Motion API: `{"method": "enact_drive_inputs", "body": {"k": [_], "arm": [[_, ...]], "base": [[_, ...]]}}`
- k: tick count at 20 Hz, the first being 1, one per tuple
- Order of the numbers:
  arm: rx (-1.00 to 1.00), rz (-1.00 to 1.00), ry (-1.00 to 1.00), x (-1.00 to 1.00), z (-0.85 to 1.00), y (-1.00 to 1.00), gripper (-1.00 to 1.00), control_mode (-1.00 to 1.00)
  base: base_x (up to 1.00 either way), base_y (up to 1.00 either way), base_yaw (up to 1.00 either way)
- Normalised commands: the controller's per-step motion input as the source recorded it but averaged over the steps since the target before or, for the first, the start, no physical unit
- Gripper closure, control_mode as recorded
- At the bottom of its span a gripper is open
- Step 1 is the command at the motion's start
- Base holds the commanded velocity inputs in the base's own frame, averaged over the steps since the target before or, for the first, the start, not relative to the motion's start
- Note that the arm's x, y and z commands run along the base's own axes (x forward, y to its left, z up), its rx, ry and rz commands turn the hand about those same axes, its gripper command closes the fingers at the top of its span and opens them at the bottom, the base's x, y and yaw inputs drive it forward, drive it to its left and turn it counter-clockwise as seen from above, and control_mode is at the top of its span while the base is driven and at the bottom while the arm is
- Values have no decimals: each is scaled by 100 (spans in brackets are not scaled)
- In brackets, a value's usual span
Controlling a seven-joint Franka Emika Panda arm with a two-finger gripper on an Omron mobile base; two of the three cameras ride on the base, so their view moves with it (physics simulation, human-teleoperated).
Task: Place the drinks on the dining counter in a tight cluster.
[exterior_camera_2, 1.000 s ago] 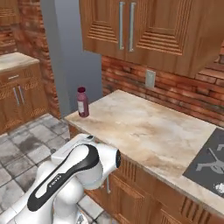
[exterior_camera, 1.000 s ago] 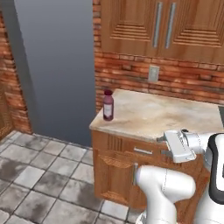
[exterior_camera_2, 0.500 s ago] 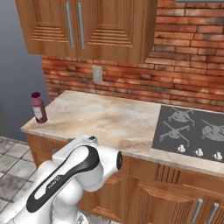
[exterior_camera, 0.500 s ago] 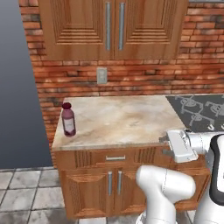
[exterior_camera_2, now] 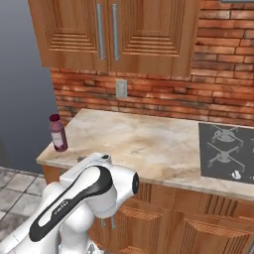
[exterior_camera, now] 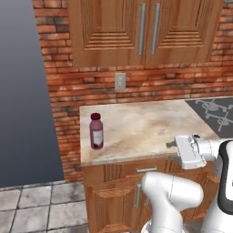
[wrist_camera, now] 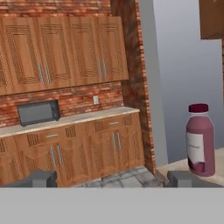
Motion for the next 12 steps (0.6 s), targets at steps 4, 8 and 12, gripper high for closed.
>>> {"method": "enact_drive_inputs", "body": {"k": [4, 8, 12], "arm": [[0, 0, 0, 0, 0, 0, -100, 100], [0, 0, 0, 0, 0, 0, -100, 100], [0, 0, 0, 0, 0, 0, -100, 100]], "base": [[43, 60, -20], [38, 51, -18], [34, 41, -15]]}}
